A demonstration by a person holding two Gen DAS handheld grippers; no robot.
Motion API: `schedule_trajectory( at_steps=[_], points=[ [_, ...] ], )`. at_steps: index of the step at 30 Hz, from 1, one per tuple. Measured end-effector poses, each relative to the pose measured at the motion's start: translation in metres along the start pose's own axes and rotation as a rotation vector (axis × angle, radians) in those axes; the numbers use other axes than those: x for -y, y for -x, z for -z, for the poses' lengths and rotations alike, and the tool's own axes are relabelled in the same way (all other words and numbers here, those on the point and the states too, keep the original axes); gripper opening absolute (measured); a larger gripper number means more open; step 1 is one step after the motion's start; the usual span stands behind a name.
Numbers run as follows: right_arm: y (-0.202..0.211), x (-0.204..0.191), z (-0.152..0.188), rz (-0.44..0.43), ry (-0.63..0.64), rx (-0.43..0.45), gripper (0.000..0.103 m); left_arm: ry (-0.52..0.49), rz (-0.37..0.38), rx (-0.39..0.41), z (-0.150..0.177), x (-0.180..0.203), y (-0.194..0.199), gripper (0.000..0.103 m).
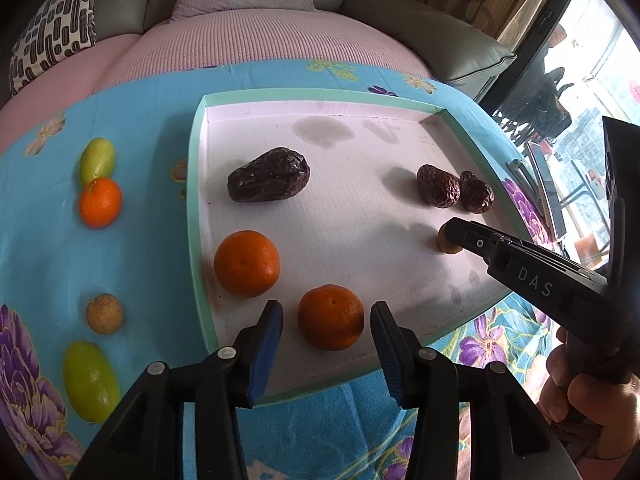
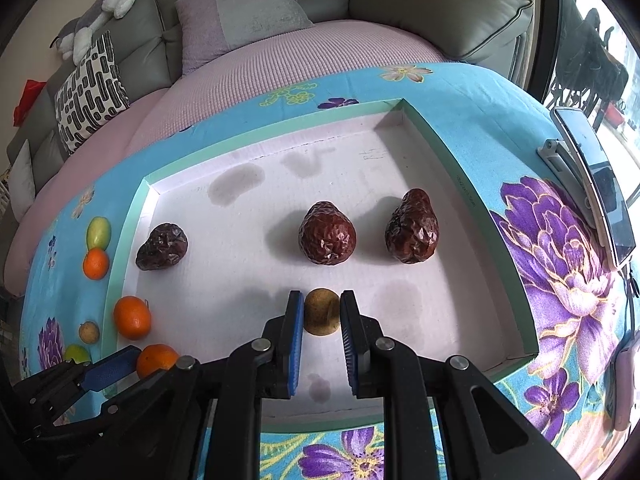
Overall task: Organize fruits
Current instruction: 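Open both tools to drop the mandarin and kiwi into the tray, then move both tools back and grasp a green mango with the left tool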
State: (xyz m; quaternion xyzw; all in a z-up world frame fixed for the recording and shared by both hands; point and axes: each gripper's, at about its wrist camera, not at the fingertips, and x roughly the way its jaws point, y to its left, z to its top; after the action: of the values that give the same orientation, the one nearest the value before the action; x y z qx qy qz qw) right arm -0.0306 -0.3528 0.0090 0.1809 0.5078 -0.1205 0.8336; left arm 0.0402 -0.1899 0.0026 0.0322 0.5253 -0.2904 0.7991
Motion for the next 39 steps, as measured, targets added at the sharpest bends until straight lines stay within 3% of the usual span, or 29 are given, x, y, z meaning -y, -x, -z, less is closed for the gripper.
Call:
schedule_trajectory(
  at_steps=[4, 8, 11, 13, 15, 20, 22, 24, 35, 38, 39],
  points=[
    [0.0, -0.001, 0.0, 0.002, 0.002, -0.001, 0.019, 0.005, 0.004, 0.012, -0.001, -0.001, 0.007, 0.053],
    [0.003, -0.001, 0.0, 0.01, 0.006, 0.006, 0.031, 0.013, 0.006, 0.038, -0.003, -0.004, 0.017, 0.058],
    [0.01, -0.002, -0.001, 0.006, 0.008, 0.027, 0.032, 0.039, -0.003, 0.063, -0.005, -0.013, 0.026, 0.061],
    [0.013, -0.003, -0.001, 0.005, 0.007, 0.039, 0.042, 0.082, -0.025, 0.071, -0.007, -0.025, 0.029, 0.068],
    [0.014, -0.004, -0.002, 0.01, 0.008, 0.046, 0.064, 0.125, -0.05, 0.074, -0.008, -0.037, 0.029, 0.073],
    [0.009, -0.003, -0.002, 0.009, 0.009, 0.033, 0.067, 0.215, -0.103, 0.091, -0.007, -0.068, 0.03, 0.088],
    [0.008, -0.004, -0.001, 0.014, 0.012, 0.032, 0.076, 0.244, -0.128, 0.106, -0.006, -0.079, 0.033, 0.098],
    [0.008, -0.005, -0.001, 0.015, 0.017, 0.038, 0.08, 0.266, -0.159, 0.126, -0.004, -0.089, 0.037, 0.102],
    [0.004, -0.015, 0.0, -0.016, 0.053, 0.038, 0.081, 0.302, -0.284, 0.161, 0.003, -0.125, 0.051, 0.103],
    [0.003, -0.02, 0.001, -0.012, 0.068, 0.044, 0.098, 0.307, -0.312, 0.174, 0.004, -0.133, 0.056, 0.103],
    [0.004, -0.022, 0.001, -0.013, 0.071, 0.048, 0.098, 0.305, -0.325, 0.179, 0.005, -0.135, 0.058, 0.103]
  ],
)
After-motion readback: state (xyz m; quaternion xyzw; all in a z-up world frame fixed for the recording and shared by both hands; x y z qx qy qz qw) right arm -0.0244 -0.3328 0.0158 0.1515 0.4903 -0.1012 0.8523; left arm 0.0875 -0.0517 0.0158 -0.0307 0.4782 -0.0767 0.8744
